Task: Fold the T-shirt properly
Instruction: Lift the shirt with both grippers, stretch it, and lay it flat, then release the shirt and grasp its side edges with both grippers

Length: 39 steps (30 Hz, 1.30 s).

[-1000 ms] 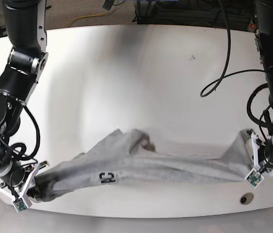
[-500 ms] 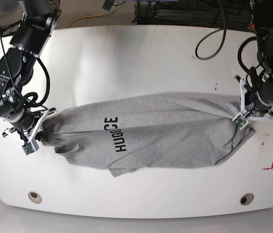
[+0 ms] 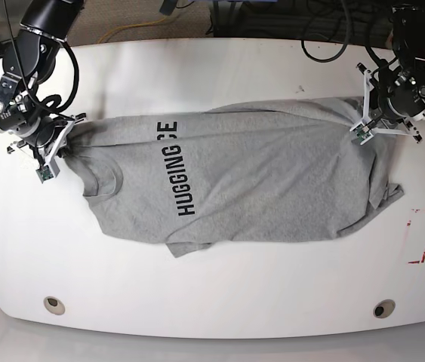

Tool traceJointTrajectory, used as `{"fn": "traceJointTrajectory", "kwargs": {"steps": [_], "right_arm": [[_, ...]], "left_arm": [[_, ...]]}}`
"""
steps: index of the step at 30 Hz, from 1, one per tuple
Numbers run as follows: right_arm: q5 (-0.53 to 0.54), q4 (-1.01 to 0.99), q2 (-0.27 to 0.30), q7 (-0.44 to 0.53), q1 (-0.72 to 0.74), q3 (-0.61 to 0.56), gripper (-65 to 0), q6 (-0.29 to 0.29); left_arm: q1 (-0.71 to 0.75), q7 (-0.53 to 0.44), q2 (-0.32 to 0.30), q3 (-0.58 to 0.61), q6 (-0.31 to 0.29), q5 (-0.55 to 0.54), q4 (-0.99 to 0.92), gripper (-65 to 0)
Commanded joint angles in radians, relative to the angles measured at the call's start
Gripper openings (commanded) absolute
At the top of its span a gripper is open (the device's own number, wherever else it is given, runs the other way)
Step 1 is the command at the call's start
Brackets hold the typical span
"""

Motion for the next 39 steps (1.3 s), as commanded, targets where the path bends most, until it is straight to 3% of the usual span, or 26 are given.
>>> {"fn": "traceJointTrajectory", "kwargs": {"steps": [1,5,8,10,12,16,18,20,27,32,39], "right_arm": [[-0.003,0.021,0.017,0.018,-0.022,0.006,-65.0,-0.005],[-0.003,0.021,-0.014,0.018,-0.056,0.023,-64.4,-0.005],[-0.003,0.021,-0.023,0.015,-0.077,0.044,-63.6,-0.005],[-0.003,0.021,-0.025,0.010,-0.086,0.052,-59.5,-0.005],[-0.003,0.025,-0.025,0.009,-0.096,0.053,-47.7,-0.005],[-0.003,0.071,-0.025,0.009,-0.110,0.055,-18.1,-0.005],[-0.003,0.109,-0.025,0.009,-0.117,0.055,-7.8,-0.005],[-0.003,0.140,-0.032,0.009,-0.116,0.055,-3.0,-0.005],[-0.005,0.081,-0.051,0.009,0.004,0.049,-6.0,-0.005],[-0.005,-0.091,-0.043,0.010,0.148,0.044,-8.7,-0.005],[-0.006,-0.379,-0.012,0.050,0.355,0.043,-8.7,-0.005]], "left_arm": [[0.018,0.010,-0.018,-0.010,0.002,0.021,0.017,-57.8],[0.047,0.010,-0.018,-0.010,0.002,0.022,0.015,-43.2],[0.052,0.010,-0.018,-0.010,0.002,0.022,0.014,-38.6],[0.053,0.010,-0.017,-0.008,0.002,0.022,0.012,-37.1],[0.053,0.010,-0.015,-0.007,0.002,0.024,0.007,-33.8],[0.052,-0.009,-0.015,-0.005,0.002,0.018,0.006,-25.1],[0.052,-0.046,-0.015,-0.005,0.002,0.018,0.009,-22.6],[0.052,-0.069,-0.017,-0.005,0.002,0.018,0.009,-21.4],[-0.010,-0.078,-0.014,-0.011,0.002,0.016,0.010,-21.4],[-0.059,-0.075,0.021,-0.011,0.002,-0.016,0.017,-21.5],[-0.063,-0.001,0.012,-0.008,0.002,-0.096,0.017,-21.7]]}}
